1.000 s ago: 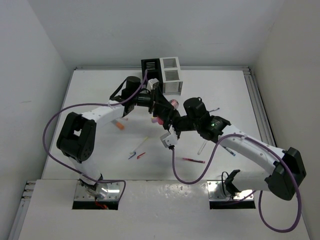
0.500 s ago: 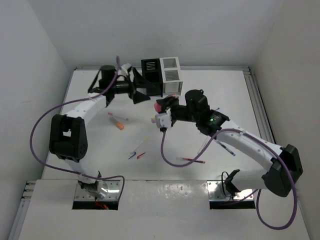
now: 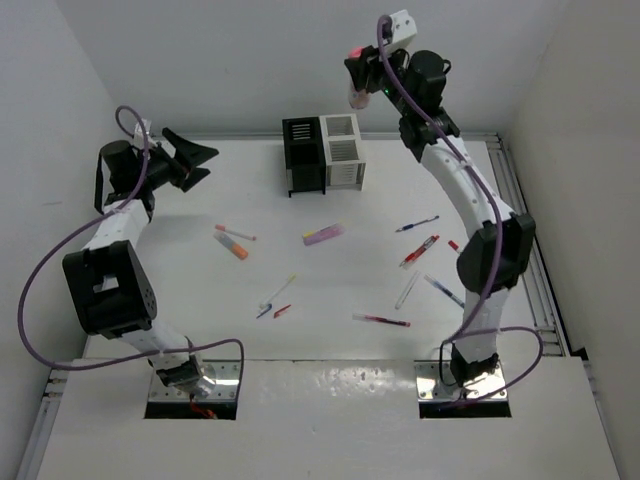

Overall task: Sort the stationery into containers
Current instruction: Place the stationery in the storage box.

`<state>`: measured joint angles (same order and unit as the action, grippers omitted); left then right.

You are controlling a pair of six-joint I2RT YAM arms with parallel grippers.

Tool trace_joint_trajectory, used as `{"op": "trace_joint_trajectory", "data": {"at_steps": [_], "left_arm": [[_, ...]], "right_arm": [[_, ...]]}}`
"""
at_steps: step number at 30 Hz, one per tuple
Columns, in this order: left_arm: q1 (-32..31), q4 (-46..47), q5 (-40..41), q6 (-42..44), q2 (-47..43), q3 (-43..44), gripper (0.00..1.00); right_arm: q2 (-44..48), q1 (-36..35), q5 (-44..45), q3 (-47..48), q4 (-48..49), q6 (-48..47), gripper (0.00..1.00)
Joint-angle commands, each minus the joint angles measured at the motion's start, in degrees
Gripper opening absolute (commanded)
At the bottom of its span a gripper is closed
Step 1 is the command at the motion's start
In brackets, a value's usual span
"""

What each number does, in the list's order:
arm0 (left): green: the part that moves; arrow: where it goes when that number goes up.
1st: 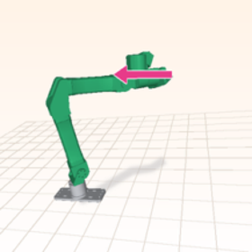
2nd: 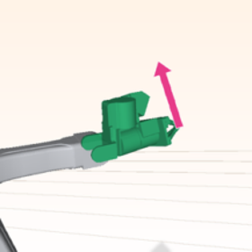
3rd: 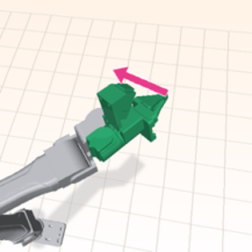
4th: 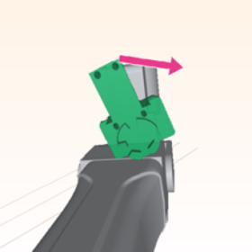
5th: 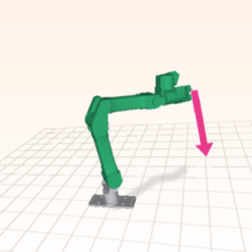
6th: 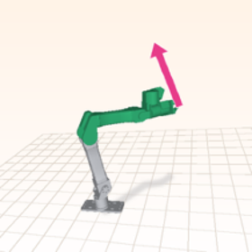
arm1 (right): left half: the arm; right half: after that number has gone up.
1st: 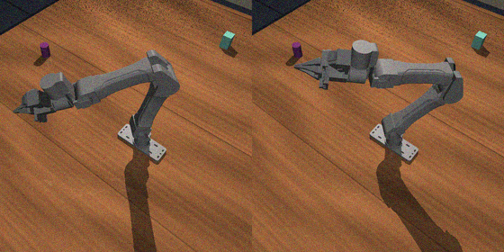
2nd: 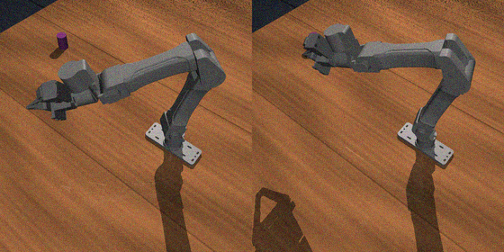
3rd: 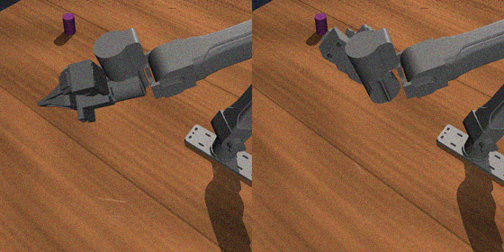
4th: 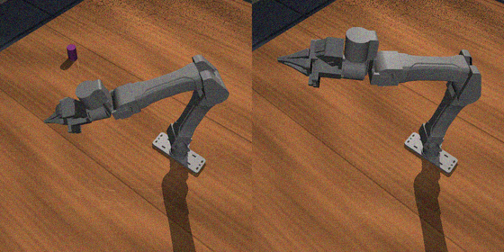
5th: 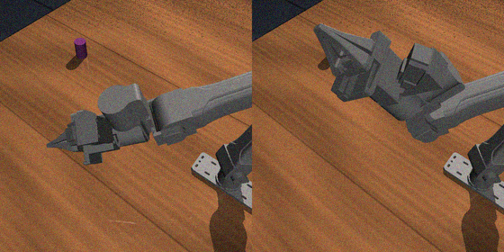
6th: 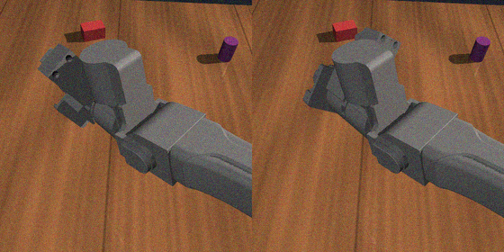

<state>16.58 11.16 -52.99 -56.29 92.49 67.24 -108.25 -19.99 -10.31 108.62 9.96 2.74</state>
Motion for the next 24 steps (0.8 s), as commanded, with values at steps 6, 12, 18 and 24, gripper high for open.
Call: {"op": "trace_joint_trajectory", "data": {"at_steps": [6,12,18,24], "left_arm": [[5.48,11.25,2.64,6.11,-2.76,-6.25,0.99],[6.18,14.67,-5.69,3.92,2.51,-3.7,0.97],[6.36,20.2,-6.78,1.27,3.5,-6.76,0.93],[5.48,11.62,-5.1,12.68,-0.81,-7.04,0.94]], "right_arm": [[-16.72,2.32,5.2,13.28,14.73,17.46,0.0],[-23.67,2.41,7.31,14.96,23.26,15.28,0.0],[-29.12,2.59,10.13,17.5,27.3,12.82,0.0],[-31.67,2.67,12.15,16.45,28.36,12.2,0.0]]}}
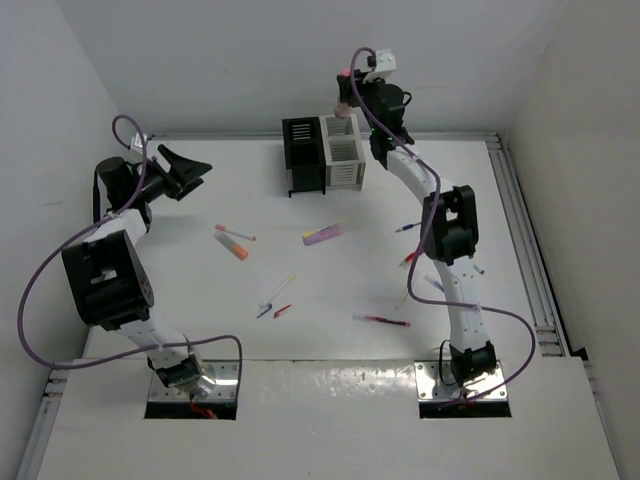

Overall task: Sort the stationery into containers
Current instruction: Place the stationery in the storage box.

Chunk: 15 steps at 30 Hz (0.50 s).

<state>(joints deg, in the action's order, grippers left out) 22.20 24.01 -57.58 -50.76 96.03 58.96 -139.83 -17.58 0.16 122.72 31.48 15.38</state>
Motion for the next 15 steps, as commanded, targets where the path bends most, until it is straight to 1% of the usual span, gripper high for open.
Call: {"op": "trace_joint_trajectory", "data": {"at_steps": [1,4,9,10,11,12,13,14,15], "left_arm": [[-0.22,-2.99,-0.51,10.82,-4.62,1.68,0.96],[-0.22,-10.54,-0.25,17.16,-5.15,3.44,1.0],[-0.49,-15.48,1.42,24.29,-8.31,4.06,1.0],[-0.66,-17.57,2.03,27.35,-9.01,4.32,1.0],[-0.92,-19.42,2.12,29.12,-10.32,5.19,1.0],[-1.27,-21.27,2.04,33.58,-10.86,5.72,1.0],[-1.54,-26.68,1.95,36.23,-11.47,6.51,1.0],[-2.32,-28.65,1.86,38.52,-12.61,7.04,1.0],[-2.77,-30.06,0.9,40.81,-13.32,7.57,1.0]], "right_arm": [[-0.61,0.1,1.68,2.0,6.92,-0.52,0.0],[-1.84,-0.26,2.65,1.12,7.19,-0.61,0.0],[-4.04,-0.61,3.35,1.3,7.27,-2.28,0.0],[-4.31,-0.7,4.22,1.3,7.36,-2.45,0.01],[-4.66,-0.7,4.49,1.04,7.36,-2.72,0.14],[-4.58,-0.7,4.93,0.6,7.28,-2.46,0.23],[-4.23,-0.78,4.67,-0.54,7.27,-2.28,0.33],[-3.18,-0.96,4.41,-1.07,7.1,-2.37,0.5],[-2.3,-0.96,4.49,-1.68,7.1,-2.37,0.58]]}}
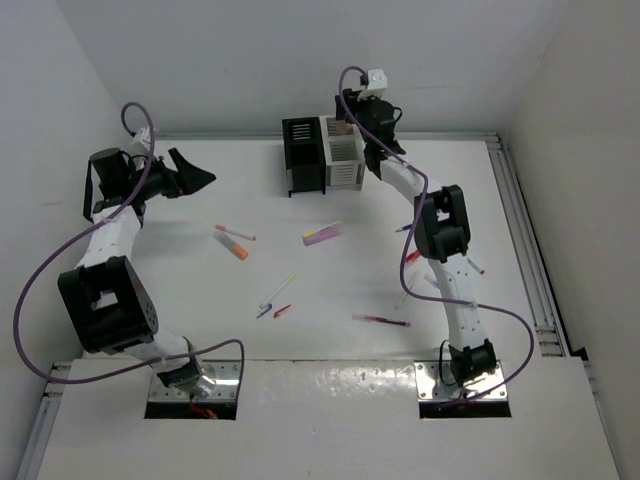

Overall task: Sort the stationery into containers
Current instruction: Place the stationery in the storage box, then pick up the pen from the center of the board.

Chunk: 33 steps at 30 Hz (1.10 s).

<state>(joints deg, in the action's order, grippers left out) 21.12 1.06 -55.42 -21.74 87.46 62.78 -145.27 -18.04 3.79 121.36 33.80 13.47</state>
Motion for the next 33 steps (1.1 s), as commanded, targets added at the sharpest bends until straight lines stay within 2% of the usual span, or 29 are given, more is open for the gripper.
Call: {"op": "trace_joint_trajectory", "data": {"at_steps": [1,2,3,4,5,7,8,9,10,11,13,16,19,20,24,27,33], "left_arm": [[-1.96,-8.78,-1.97,15.37,-5.54,3.66,1.0],[-3.1,-9.84,-2.5,17.5,-7.03,3.49,1.0],[-3.8,-11.07,-3.81,23.7,-7.48,3.57,1.0],[-5.81,-14.39,-4.34,26.89,-8.44,3.75,1.0],[-7.14,-15.99,-4.43,29.45,-8.79,3.75,1.0],[-12.73,-19.15,-0.94,34.73,-8.71,3.75,0.95],[-14.95,-20.04,1.17,36.22,-8.36,4.01,0.81],[-17.32,-21.0,3.97,38.85,-7.58,4.36,0.73],[-22.39,-22.32,5.22,40.62,-5.48,5.23,0.66],[-24.7,-23.46,6.71,42.03,-3.89,6.03,0.54],[-31.8,-26.1,12.77,45.46,1.62,9.09,0.43],[-38.07,-29.88,19.1,47.66,11.48,15.59,0.43],[-41.77,-33.31,23.32,48.37,20.98,23.31,0.44],[-42.65,-33.49,24.56,48.45,23.0,25.0,0.44],[-46.87,-34.19,28.96,48.72,31.34,31.69,0.44],[-49.6,-35.25,31.77,49.16,34.87,35.3,0.42],[-52.76,-35.16,34.32,49.34,38.57,37.76,0.42]], "right_arm": [[3.94,-0.68,1.13,-1.03,4.61,-0.55,0.63],[6.38,-0.76,1.22,-1.39,4.26,-0.12,0.67],[7.88,-0.77,1.04,-1.65,3.47,0.23,0.67],[11.64,-0.5,-0.26,-2.61,2.85,1.02,0.67],[11.68,-0.59,-1.15,-3.49,2.33,1.38,0.67],[19.3,-0.59,-1.86,-8.47,-0.39,2.6,0.62],[22.46,-0.5,-1.25,-10.51,-2.4,5.74,0.58],[29.01,-0.15,-1.07,-12.62,-7.99,7.6,0.52],[32.13,0.28,-1.59,-16.82,-11.36,9.62,0.5],[35.38,1.51,-3.51,-18.95,-14.7,11.99,0.48],[44.61,3.18,-7.9,-26.82,-23.41,12.11,0.42],[57.0,8.18,-15.37,-39.59,-32.81,8.07,0.4],[68.87,12.93,-17.58,-51.02,-42.73,3.67,0.39],[71.59,14.16,-18.2,-56.27,-44.07,2.79,0.4],[85.73,20.67,-19.34,-67.64,-49.09,-0.11,0.39],[89.45,22.96,-20.05,-72.92,-51.99,-0.56,0.37],[91.13,25.6,-21.8,-74.87,-53.93,1.55,0.37]]}}
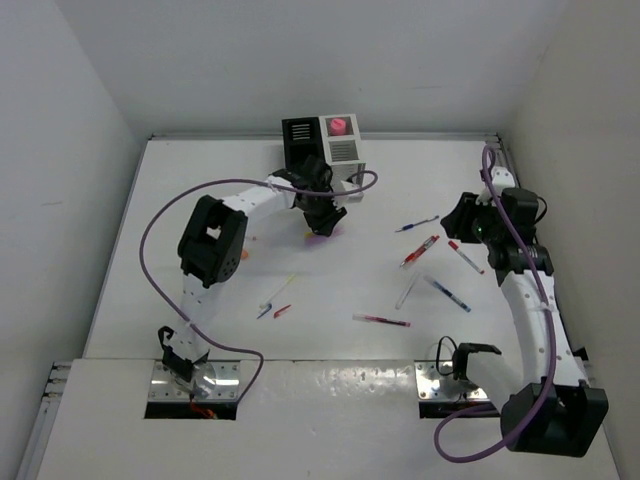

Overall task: Sort the stationery into containers
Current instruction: Pick up the pen from the center of the board.

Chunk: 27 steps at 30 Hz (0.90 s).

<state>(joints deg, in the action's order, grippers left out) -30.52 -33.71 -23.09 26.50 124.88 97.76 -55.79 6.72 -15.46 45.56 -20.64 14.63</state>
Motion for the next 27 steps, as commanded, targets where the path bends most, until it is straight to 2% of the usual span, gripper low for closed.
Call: {"op": "trace_joint_trajectory", "data": {"at_steps": [1,14,17,18,19,20,22,23,25,26,27], "left_arm": [[-1.29,-0.47,2.0,0.84,1.42,3.14,0.42],[-3.23,-1.88,4.9,-0.22,7.84,7.45,0.4],[-3.93,-3.11,3.67,-0.92,6.96,6.84,0.29],[-3.93,-3.29,2.01,-1.97,6.35,6.31,0.26],[-3.93,-3.29,0.87,-2.76,4.6,4.74,0.23],[-3.84,-3.29,-0.62,-3.82,3.8,4.03,0.15],[-3.14,-2.85,-6.33,-8.11,0.74,2.54,0.09],[-2.53,-2.67,-8.53,-10.05,-0.24,1.31,0.03],[-0.34,-1.45,-19.15,-17.16,-2.97,0.16,0.0],[0.54,1.08,-26.32,-24.23,-3.85,-1.41,0.0],[2.12,3.02,-29.52,-29.09,-4.72,-2.47,0.0]], "right_arm": [[1.39,0.84,-2.64,1.02,0.26,0.31,0.37],[0.51,0.4,-5.36,3.74,-0.19,-4.51,0.36],[0.77,-1.96,-6.51,4.62,-0.45,-9.94,0.36],[0.94,-2.76,-6.68,5.32,-0.62,-11.8,0.36],[1.03,-3.64,-6.68,5.68,-0.63,-17.48,0.36],[1.03,-5.47,-7.03,5.94,-0.89,-20.32,0.36],[1.73,-8.11,-7.47,6.38,-1.15,-27.08,0.36],[2.09,-10.56,-7.65,6.38,-1.15,-34.25,0.36],[2.79,-13.21,-8.09,6.21,-1.33,-45.58,0.37],[2.79,-16.36,-8.79,6.21,-2.37,-49.05,0.39],[2.79,-17.95,-9.32,6.73,-3.43,-52.74,0.4]]}}
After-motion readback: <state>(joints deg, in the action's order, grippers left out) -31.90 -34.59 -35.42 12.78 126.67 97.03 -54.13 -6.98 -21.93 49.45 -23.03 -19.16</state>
